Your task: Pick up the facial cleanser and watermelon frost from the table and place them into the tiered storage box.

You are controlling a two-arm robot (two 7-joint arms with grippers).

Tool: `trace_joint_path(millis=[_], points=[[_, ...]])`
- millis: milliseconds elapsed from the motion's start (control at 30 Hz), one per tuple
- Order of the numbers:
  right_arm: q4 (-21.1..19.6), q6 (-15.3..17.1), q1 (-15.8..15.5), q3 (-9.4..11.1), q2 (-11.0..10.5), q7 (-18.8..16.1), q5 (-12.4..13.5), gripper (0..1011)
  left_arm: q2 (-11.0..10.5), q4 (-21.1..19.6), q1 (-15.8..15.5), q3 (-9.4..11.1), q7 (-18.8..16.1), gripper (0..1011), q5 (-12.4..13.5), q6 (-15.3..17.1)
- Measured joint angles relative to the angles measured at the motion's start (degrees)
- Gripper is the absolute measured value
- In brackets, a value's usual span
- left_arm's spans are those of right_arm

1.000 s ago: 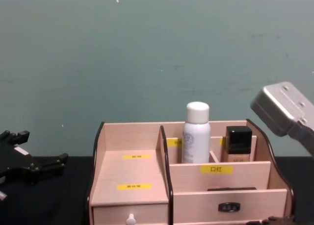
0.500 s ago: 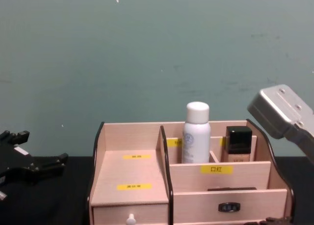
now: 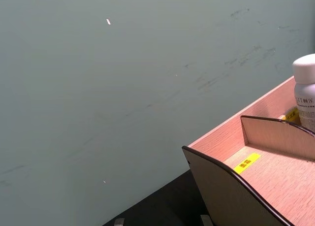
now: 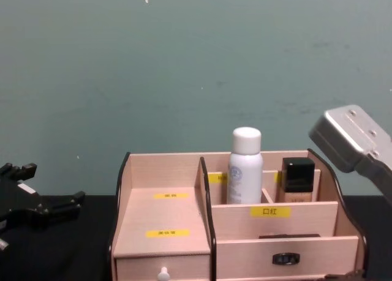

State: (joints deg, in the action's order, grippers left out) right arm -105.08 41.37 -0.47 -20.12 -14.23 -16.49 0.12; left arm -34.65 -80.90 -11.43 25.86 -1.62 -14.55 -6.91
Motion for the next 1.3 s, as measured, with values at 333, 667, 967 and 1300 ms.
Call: trace_joint_path(millis=[333,667,967,1300], points=[[0.0,0.1,0.0,0.0,0.0,0.0,0.1,723,0.0,0.0,0.0,0.0,0.0,1001,0.0,0.0],[-3.2,-1.0,-1.0,0.5,-1.4,-3.4,0.1,723,0.0,0.0,0.0,0.0,0.0,1001,0.0,0.0],[-8.9,0.0,-0.6,-1.0,-4.1,-7.9,-0.1,723,0.0,0.0,0.0,0.0,0.0,1001,0.0,0.0],[-10.7,0.7,5.1,-4.0,-5.4,-11.3,0.4,723,0.0,0.0,0.0,0.0,0.0,1001,0.0,0.0]])
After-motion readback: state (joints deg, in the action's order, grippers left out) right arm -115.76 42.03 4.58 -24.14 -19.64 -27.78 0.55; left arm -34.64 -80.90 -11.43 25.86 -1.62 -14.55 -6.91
